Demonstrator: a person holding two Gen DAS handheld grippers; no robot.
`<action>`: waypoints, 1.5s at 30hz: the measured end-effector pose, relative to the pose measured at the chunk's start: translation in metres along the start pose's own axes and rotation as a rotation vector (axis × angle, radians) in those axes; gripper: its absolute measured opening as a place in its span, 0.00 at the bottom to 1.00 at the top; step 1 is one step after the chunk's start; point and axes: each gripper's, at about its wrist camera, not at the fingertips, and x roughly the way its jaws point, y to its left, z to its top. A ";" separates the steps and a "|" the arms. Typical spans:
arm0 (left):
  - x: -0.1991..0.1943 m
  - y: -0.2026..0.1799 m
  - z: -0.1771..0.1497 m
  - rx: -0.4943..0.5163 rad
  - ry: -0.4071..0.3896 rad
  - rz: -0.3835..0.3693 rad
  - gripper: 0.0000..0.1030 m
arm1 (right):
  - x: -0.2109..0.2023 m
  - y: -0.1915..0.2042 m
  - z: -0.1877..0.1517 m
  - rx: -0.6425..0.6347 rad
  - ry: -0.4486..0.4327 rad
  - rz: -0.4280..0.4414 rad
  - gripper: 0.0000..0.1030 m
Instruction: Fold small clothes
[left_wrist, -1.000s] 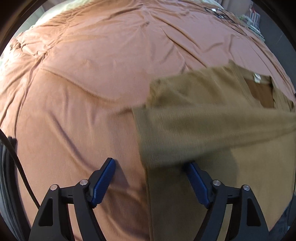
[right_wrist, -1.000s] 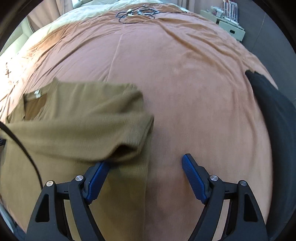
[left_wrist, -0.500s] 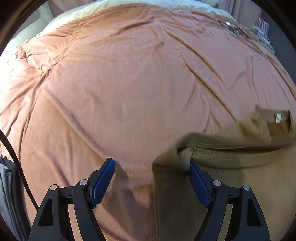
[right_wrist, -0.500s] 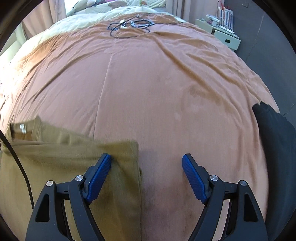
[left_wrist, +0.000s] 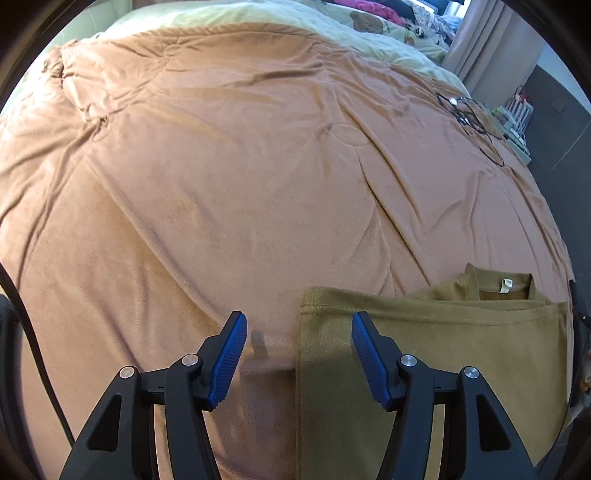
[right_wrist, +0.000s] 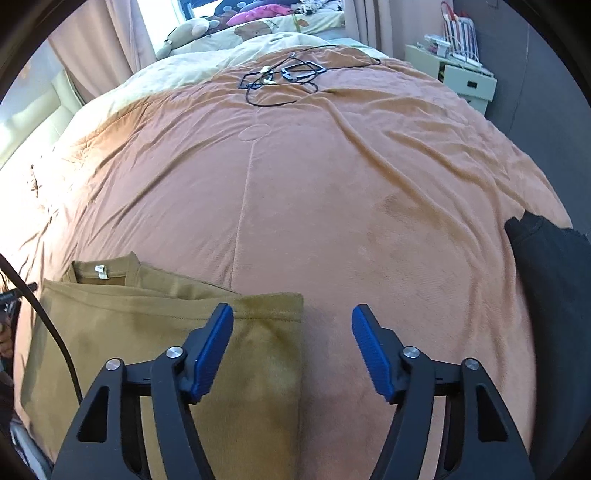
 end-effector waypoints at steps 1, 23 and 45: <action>0.003 0.002 0.001 -0.008 0.008 -0.019 0.60 | 0.001 -0.002 0.001 0.003 0.010 0.012 0.60; -0.025 -0.001 0.012 -0.007 -0.111 -0.109 0.04 | -0.021 -0.004 0.011 0.002 -0.086 0.140 0.01; 0.039 -0.005 0.034 -0.011 -0.006 0.053 0.16 | 0.048 0.015 0.033 0.013 0.003 -0.061 0.37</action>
